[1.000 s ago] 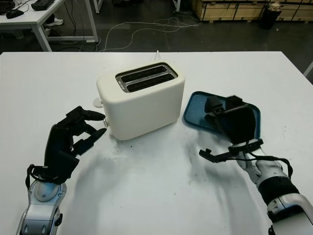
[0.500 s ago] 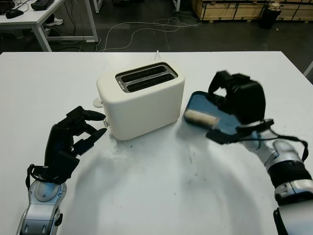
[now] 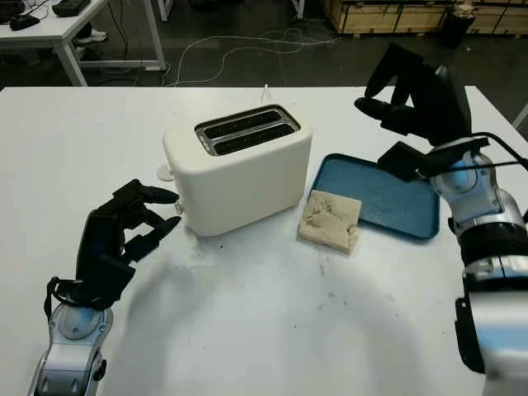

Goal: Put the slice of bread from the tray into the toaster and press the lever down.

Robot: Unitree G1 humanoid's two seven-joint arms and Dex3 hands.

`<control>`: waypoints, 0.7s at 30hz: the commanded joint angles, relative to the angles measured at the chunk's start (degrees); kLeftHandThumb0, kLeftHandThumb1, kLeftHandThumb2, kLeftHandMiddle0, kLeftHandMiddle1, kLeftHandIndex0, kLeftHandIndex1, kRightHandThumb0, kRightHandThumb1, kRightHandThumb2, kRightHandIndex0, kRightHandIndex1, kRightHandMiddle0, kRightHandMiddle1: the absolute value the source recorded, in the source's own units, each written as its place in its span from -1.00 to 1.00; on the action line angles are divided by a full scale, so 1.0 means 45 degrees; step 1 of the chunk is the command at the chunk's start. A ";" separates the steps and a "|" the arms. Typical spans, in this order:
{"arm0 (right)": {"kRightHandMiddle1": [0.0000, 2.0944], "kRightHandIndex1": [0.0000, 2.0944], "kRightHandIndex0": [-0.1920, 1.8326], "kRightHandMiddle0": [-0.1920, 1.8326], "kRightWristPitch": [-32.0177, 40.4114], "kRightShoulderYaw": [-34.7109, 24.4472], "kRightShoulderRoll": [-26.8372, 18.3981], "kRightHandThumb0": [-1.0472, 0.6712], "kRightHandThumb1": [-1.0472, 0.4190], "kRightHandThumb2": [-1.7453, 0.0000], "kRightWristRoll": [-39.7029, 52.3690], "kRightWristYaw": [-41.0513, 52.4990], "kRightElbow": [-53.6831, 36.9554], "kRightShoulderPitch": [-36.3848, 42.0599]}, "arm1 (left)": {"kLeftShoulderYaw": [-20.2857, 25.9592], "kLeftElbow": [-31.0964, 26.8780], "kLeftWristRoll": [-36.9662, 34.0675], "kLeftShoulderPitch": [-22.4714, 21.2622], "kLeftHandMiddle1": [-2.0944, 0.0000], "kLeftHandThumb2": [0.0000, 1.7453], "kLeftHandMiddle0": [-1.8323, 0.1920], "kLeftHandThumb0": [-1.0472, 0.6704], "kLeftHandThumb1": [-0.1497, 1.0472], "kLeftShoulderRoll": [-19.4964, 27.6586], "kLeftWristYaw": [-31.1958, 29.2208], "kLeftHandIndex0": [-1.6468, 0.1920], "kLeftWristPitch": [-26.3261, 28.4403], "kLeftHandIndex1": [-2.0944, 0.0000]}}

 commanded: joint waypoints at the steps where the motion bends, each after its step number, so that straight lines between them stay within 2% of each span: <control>1: 0.04 0.30 0.10 0.03 -0.0035 0.0175 -0.0337 -0.37 -0.74 0.98 -0.0482 0.0391 -0.1137 0.0736 | 0.0000 0.0042 -0.0024 0.0041 -0.42 -0.83 0.20 -0.03 0.79 0.0052 0.0037 0.20 -0.0104 0.03; 2: -0.24 0.11 0.09 0.07 -0.0074 0.0292 -0.0553 -0.39 -0.70 0.99 -0.0978 0.0347 -0.1669 0.1132 | 0.0009 0.0050 -0.0053 0.0039 -0.42 -0.83 0.20 -0.03 0.79 0.0050 0.0022 0.20 -0.0101 0.03; 3: -0.43 0.02 0.06 0.10 -0.0104 0.0438 -0.0820 -0.40 -0.68 1.00 -0.1627 0.0242 -0.2210 0.1542 | 0.0022 0.0057 -0.0121 0.0036 -0.42 -0.83 0.20 -0.03 0.79 0.0027 0.0001 0.20 -0.0086 0.03; 5: -0.79 -0.23 -0.13 0.06 0.0115 0.0610 -0.1279 -0.41 -0.68 1.00 -0.2689 0.0214 -0.3298 0.2250 | 0.0023 0.0057 -0.0101 0.0037 -0.42 -0.83 0.20 -0.03 0.79 0.0023 0.0005 0.20 -0.0095 0.03; 7: -0.93 -0.46 -0.21 -0.01 0.0323 0.0635 -0.1588 -0.38 -0.66 1.00 -0.3418 0.0129 -0.4031 0.2955 | 0.0021 0.0086 -0.0050 0.0038 -0.42 -0.83 0.20 -0.04 0.79 0.0039 0.0026 0.20 -0.0161 0.03; 8: -0.97 -0.60 -0.27 -0.08 0.0334 0.0642 -0.1738 -0.40 -0.64 1.00 -0.3824 -0.0076 -0.4218 0.3252 | 0.0024 0.0105 -0.0050 0.0042 -0.42 -0.84 0.20 -0.04 0.79 0.0036 0.0035 0.20 -0.0185 0.03; 11: -1.00 -0.72 -0.37 -0.20 0.0613 0.0598 -0.2128 -0.40 -0.62 1.00 -0.4968 -0.0710 -0.4783 0.4087 | 0.0039 0.0112 -0.0100 0.0049 -0.42 -0.83 0.20 -0.04 0.79 0.0029 0.0016 0.20 -0.0191 0.03; 15: -1.00 -0.75 -0.40 -0.25 0.0222 0.0923 -0.2677 -0.45 -0.58 1.00 -0.6591 -0.2595 -0.4399 0.4755 | 0.0068 0.0152 -0.0104 0.0065 -0.43 -0.82 0.21 -0.04 0.79 0.0039 0.0039 0.20 -0.0270 0.02; 21: -1.00 -0.81 -0.48 -0.31 0.0064 0.1273 -0.3017 -0.57 -0.60 1.00 -0.6783 -0.3270 -0.3745 0.5446 | 0.0106 0.0330 -0.0153 0.0031 -0.43 -0.83 0.20 -0.04 0.79 0.0056 0.0038 0.20 -0.0467 0.01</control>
